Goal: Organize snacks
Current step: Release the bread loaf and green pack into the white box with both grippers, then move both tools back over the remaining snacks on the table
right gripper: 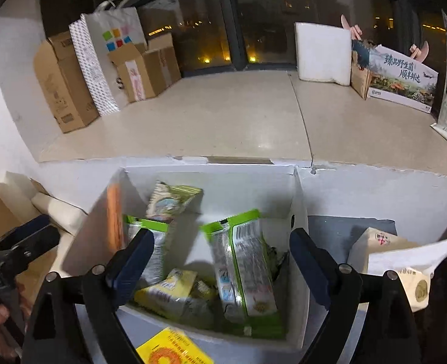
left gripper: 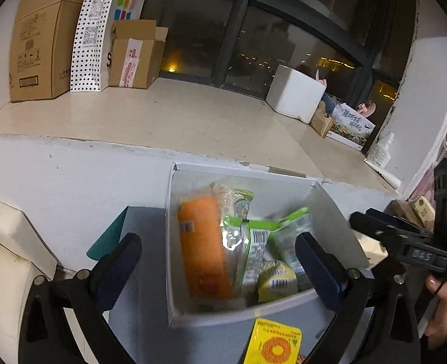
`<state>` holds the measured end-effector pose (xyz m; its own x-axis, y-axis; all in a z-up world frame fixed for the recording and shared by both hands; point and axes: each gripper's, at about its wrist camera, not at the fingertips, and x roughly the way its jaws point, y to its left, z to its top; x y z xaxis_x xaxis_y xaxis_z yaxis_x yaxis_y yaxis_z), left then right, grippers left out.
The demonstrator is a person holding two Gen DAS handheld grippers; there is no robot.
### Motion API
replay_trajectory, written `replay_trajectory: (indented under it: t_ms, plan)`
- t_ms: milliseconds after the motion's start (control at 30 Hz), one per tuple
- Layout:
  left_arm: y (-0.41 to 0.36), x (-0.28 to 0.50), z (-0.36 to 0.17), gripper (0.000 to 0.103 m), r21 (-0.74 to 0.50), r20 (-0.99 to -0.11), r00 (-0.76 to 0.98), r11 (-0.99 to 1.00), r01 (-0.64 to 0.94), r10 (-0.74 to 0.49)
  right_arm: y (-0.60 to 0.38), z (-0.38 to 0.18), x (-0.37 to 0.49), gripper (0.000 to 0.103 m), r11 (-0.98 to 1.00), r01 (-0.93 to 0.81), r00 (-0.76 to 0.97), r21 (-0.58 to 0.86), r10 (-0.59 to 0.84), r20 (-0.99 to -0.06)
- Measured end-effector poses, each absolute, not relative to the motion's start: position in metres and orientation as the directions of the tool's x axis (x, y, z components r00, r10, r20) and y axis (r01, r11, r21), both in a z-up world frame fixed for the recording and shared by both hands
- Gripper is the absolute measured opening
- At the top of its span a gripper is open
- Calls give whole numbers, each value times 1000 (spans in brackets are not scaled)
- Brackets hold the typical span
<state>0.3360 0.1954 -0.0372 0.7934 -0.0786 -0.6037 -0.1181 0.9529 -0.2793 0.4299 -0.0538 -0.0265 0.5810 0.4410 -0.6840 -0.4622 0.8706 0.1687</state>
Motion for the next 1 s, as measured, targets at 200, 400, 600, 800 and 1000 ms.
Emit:
replay_trajectory:
  t_ms: [200, 400, 600, 800, 1000]
  plan:
    - [190, 274, -20, 103, -279, -560, 821, 958, -64, -108, -78, 6, 369, 103, 817, -533, 591, 219, 545, -594]
    - [168, 192, -15, 103, -248, -541, 826, 968, 24, -159, -118, 19, 281, 103, 756, -594, 575, 275, 638, -512]
    - [148, 130, -34, 103, -234, -569, 803, 971, 46, -175, -154, -2, 210, 103, 740, -593, 569, 316, 664, -486]
    - [126, 94, -65, 103, -147, -632, 766, 988, 37, -123, -178, -31, 158, 103, 738, -580, 556, 346, 669, -494]
    - [113, 89, -108, 103, -99, -715, 692, 995, 33, -94, -189, -41, 129, 103, 746, -573, 580, 339, 662, -475]
